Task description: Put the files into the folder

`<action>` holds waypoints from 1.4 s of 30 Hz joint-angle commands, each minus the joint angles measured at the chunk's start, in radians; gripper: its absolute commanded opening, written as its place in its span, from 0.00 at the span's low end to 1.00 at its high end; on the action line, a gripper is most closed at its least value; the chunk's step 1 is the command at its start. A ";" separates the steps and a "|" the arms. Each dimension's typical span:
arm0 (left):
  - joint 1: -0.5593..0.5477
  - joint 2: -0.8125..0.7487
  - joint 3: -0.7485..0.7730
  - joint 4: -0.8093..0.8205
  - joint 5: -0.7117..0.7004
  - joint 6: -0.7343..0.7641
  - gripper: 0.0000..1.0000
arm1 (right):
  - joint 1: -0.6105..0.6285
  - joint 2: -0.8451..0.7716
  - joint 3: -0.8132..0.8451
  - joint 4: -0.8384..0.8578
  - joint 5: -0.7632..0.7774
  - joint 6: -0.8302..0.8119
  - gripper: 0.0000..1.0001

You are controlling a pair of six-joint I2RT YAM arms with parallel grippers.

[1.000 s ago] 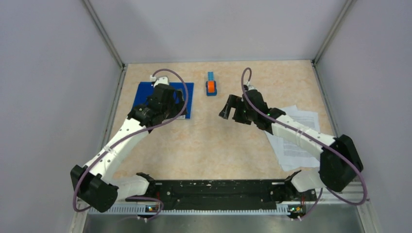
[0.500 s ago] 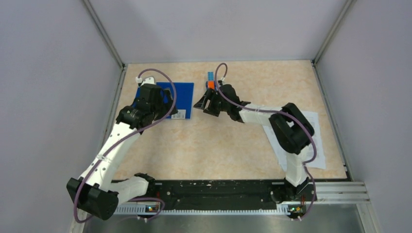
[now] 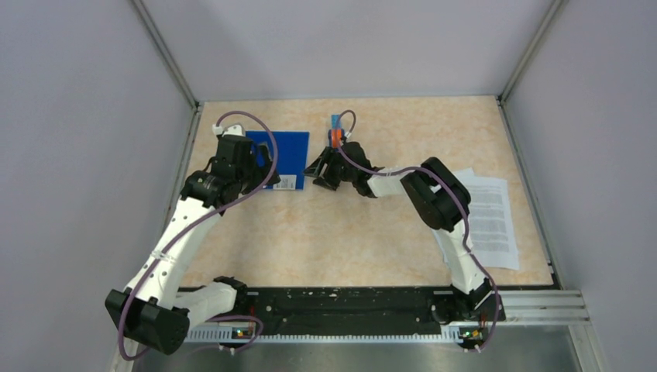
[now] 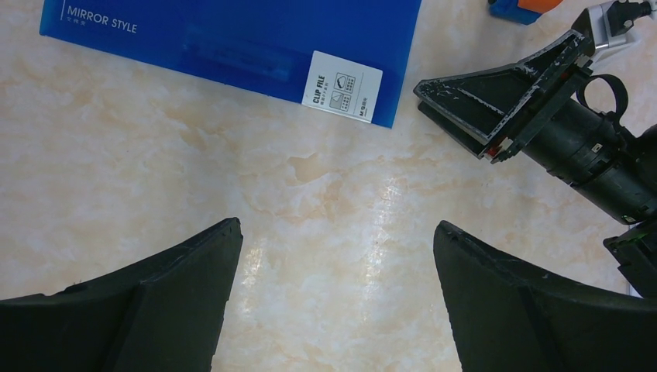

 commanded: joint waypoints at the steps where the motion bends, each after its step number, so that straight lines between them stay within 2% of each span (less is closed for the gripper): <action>1: 0.009 -0.026 0.013 0.009 0.016 0.011 0.98 | 0.008 0.033 0.047 0.105 -0.027 0.049 0.61; 9: 0.012 -0.022 0.009 0.010 0.026 0.004 0.98 | 0.008 0.104 0.087 0.157 -0.058 0.110 0.51; 27: 0.017 -0.010 0.003 0.012 0.030 0.002 0.98 | 0.008 0.132 0.097 0.222 -0.096 0.169 0.47; 42: 0.023 0.002 0.004 0.017 0.043 0.008 0.98 | 0.009 0.132 0.097 0.207 -0.094 0.170 0.45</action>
